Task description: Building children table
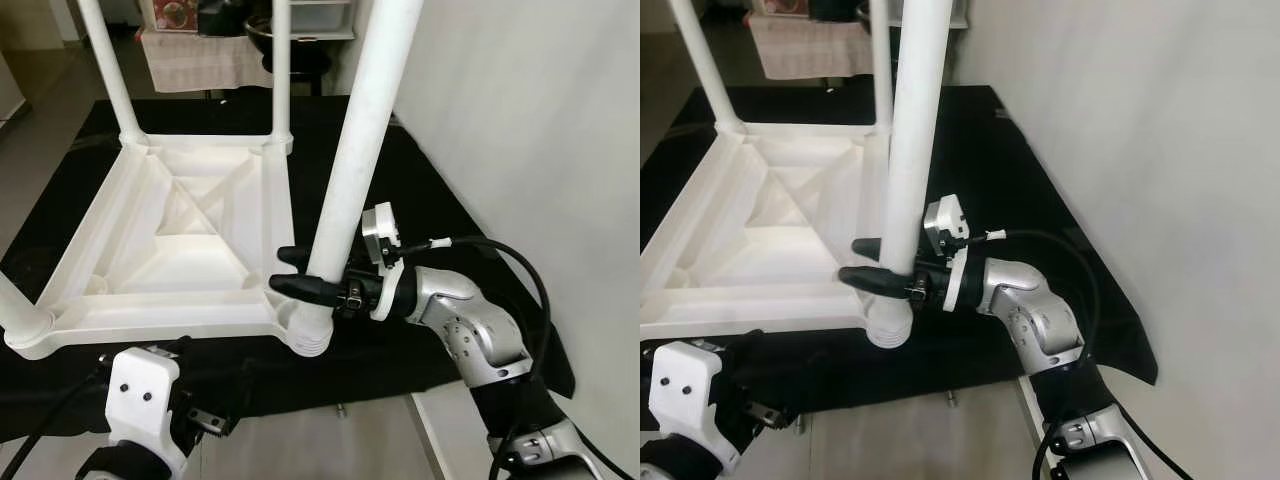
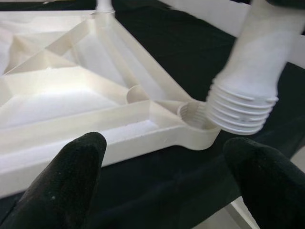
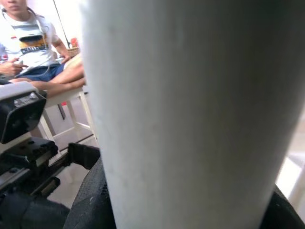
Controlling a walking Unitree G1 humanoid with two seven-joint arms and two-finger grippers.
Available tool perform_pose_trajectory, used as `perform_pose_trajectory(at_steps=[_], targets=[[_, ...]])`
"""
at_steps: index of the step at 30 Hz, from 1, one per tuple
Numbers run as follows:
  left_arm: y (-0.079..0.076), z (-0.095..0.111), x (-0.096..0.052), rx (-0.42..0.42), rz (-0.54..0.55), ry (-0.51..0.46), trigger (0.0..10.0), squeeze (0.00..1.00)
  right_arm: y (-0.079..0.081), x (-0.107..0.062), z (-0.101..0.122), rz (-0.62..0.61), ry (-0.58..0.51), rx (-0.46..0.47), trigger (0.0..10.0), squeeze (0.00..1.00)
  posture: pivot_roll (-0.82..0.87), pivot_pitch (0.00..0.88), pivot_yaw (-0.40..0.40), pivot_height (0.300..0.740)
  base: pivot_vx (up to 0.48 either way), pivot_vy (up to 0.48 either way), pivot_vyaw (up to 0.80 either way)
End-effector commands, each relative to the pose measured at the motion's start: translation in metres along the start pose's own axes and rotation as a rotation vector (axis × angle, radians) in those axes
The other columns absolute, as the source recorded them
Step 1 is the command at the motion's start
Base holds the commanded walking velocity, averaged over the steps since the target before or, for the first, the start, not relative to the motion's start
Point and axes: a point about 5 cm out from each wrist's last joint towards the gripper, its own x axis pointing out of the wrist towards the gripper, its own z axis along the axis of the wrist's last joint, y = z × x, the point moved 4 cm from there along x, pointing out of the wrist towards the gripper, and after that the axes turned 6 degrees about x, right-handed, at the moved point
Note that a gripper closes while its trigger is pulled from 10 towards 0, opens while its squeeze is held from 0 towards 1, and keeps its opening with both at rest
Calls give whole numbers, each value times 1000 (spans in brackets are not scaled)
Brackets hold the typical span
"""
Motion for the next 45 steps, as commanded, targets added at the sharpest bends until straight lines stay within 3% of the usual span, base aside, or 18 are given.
perform_pose_trajectory(at_steps=[1, 8, 15, 20, 24, 29, 36, 41, 45], targets=[[-9, 0, -4, 11, -48, 18, 10000, 0, 8, 3, 4, 63, -9, 6, 10000, 0, -57, 170, -91, 740, 0, 0, 0], [-20, -2, -10, 39, -108, 46, 10000, 0, 17, 10, 7, 148, -39, 14, 10000, 0, -52, 205, -86, 740, 0, 0, 0], [-19, 1, -10, 88, -114, 40, 10000, 0, 15, 21, 9, 192, -62, -9, 10000, 0, -35, 231, -87, 740, 0, 0, 0], [1, 9, -11, 185, -31, 9, 10000, 0, 14, 37, 15, 229, -70, -63, 10000, 0, 7, 283, -84, 740, 0, 0, 0], [7, 12, -13, 186, 3, -9, 10000, 0, 16, 43, 18, 248, -58, -103, 10000, 0, 10, 294, -80, 740, 0, 0, 0], [-2, 17, -8, 131, -10, -49, 10000, 0, 12, 47, 12, 247, 28, -195, 10000, 0, 6, 314, -78, 740, 0, 0, 0], [-4, 29, 4, 85, -7, -109, 10000, 0, 7, 39, 16, 222, 46, -226, 10000, 0, -25, 306, -63, 740, 0, 0, 0], [-14, 48, 20, 20, -42, -193, 10000, 0, 10, 21, 45, 169, -42, -227, 10000, 0, -98, 272, -49, 740, 0, 0, 0], [-15, 48, 24, 15, -60, -176, 10000, 0, 18, 12, 64, 137, -117, -242, 10000, 0, -147, 242, -23, 740, 0, 0, 0]])
